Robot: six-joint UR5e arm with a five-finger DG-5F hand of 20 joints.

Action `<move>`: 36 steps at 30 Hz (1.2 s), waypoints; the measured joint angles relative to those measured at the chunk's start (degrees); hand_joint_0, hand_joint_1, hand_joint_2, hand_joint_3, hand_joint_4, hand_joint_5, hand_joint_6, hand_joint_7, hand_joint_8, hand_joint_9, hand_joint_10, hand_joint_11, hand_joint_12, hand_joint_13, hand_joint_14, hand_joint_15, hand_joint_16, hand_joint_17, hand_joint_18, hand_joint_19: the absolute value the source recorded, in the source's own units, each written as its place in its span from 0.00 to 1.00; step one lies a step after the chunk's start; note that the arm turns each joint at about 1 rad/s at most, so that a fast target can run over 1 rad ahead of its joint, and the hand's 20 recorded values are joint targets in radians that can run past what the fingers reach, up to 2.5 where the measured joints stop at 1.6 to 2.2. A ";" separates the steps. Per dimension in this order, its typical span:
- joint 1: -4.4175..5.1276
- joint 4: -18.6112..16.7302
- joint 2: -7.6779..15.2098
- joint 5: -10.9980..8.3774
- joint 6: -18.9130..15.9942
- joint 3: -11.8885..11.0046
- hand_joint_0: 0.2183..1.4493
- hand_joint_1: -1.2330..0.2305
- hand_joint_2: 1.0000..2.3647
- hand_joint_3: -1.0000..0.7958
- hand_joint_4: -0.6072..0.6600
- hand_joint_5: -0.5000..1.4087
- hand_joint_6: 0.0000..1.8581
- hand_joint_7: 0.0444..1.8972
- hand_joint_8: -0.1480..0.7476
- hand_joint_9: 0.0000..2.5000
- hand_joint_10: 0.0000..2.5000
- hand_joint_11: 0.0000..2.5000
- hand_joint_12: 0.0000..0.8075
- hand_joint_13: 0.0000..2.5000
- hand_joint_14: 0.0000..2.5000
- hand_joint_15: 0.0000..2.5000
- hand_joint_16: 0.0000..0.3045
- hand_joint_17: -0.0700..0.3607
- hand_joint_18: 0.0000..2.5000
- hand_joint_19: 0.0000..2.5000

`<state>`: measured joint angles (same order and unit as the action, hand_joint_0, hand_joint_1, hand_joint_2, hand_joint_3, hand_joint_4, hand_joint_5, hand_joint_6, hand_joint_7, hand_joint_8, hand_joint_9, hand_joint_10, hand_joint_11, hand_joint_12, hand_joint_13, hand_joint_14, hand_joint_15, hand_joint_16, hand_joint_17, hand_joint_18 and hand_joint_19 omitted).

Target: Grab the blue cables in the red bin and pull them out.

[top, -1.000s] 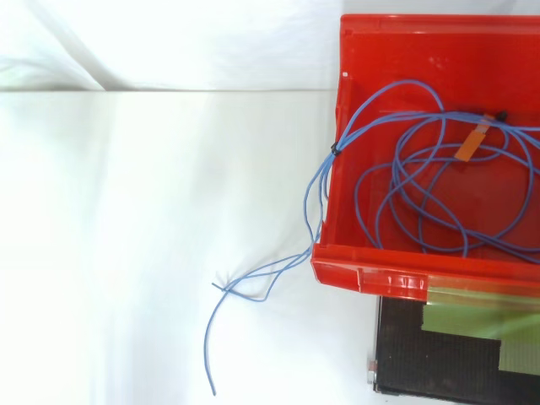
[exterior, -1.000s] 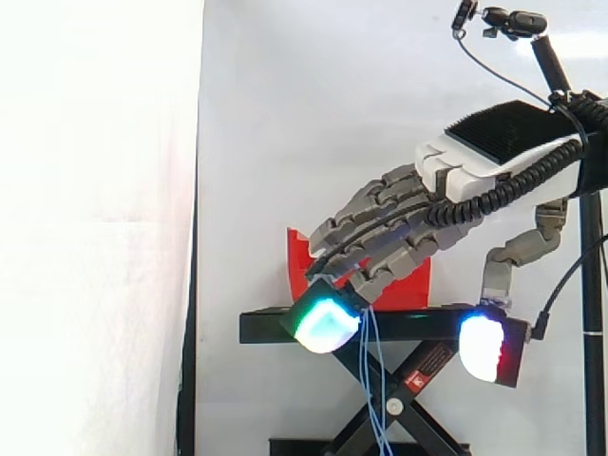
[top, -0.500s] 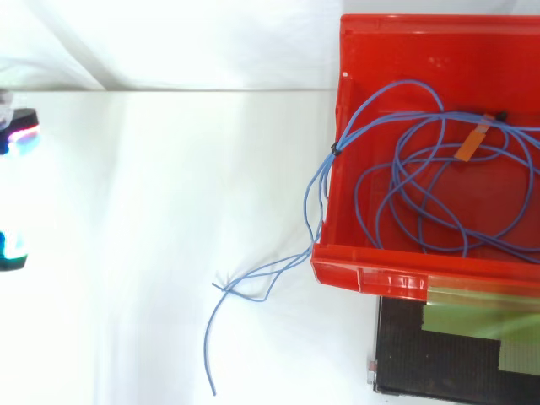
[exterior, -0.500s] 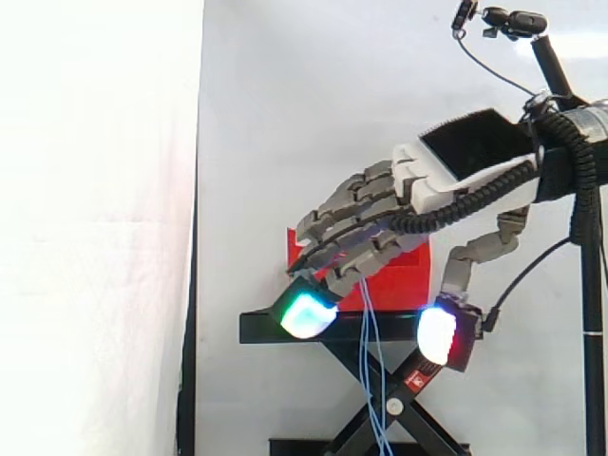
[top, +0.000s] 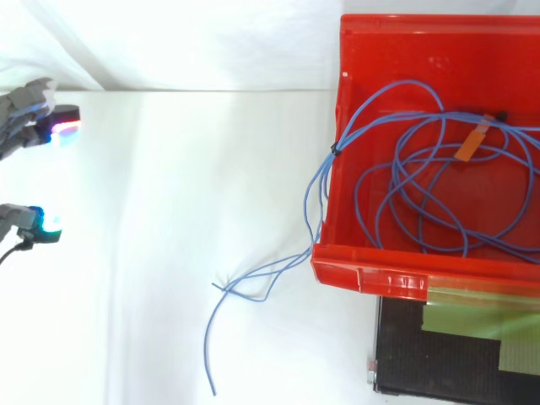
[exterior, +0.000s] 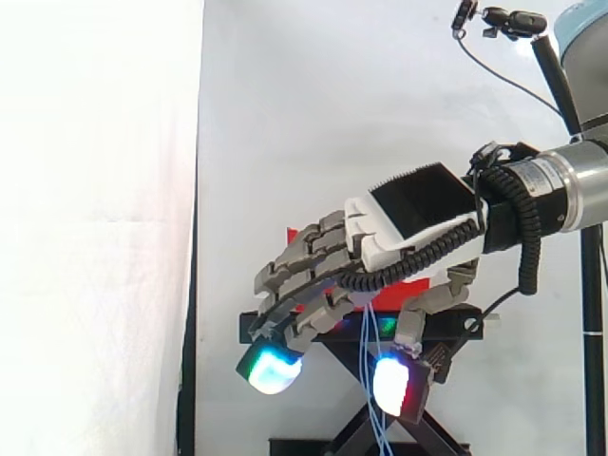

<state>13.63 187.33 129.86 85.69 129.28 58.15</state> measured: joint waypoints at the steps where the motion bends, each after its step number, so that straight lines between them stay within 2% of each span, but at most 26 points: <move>1: -0.22 -0.02 0.15 0.60 0.04 -0.08 0.47 0.31 0.00 0.00 0.70 0.56 0.01 0.19 0.45 0.20 0.01 0.13 0.41 0.15 0.01 0.14 0.14 0.39 0.13 0.23; 6: -1.21 2.56 0.45 2.76 1.38 -1.84 0.47 0.31 0.00 0.00 0.70 0.57 0.01 0.20 0.45 0.20 0.00 0.13 0.40 0.15 0.01 0.14 0.14 0.39 0.14 0.23; 10: -1.64 7.19 0.46 3.17 3.37 -4.52 0.47 0.30 0.00 0.00 0.71 0.58 0.01 0.21 0.45 0.20 0.00 0.13 0.41 0.15 0.01 0.14 0.14 0.39 0.14 0.23; 12: -1.86 9.81 0.43 3.22 3.98 -5.46 0.47 0.30 0.00 0.00 0.71 0.58 0.01 0.21 0.45 0.20 0.00 0.13 0.41 0.15 0.01 0.15 0.14 0.39 0.14 0.23; 15: -2.15 11.96 0.43 3.24 4.36 -6.11 0.47 0.30 0.00 0.00 0.71 0.58 0.01 0.21 0.45 0.21 0.00 0.13 0.41 0.15 0.01 0.14 0.14 0.39 0.14 0.23; 26: -3.18 13.13 0.41 3.25 7.00 -6.66 0.47 0.30 0.00 0.00 0.68 0.56 0.01 0.18 0.45 0.21 0.00 0.13 0.40 0.16 0.01 0.15 0.14 0.39 0.14 0.23; 36: -4.15 13.72 0.40 3.26 13.34 -6.75 0.48 0.30 0.00 0.00 0.68 0.56 0.01 0.18 0.45 0.21 0.00 0.13 0.41 0.16 0.01 0.14 0.14 0.39 0.14 0.23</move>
<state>9.48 201.05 130.27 88.95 142.63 51.40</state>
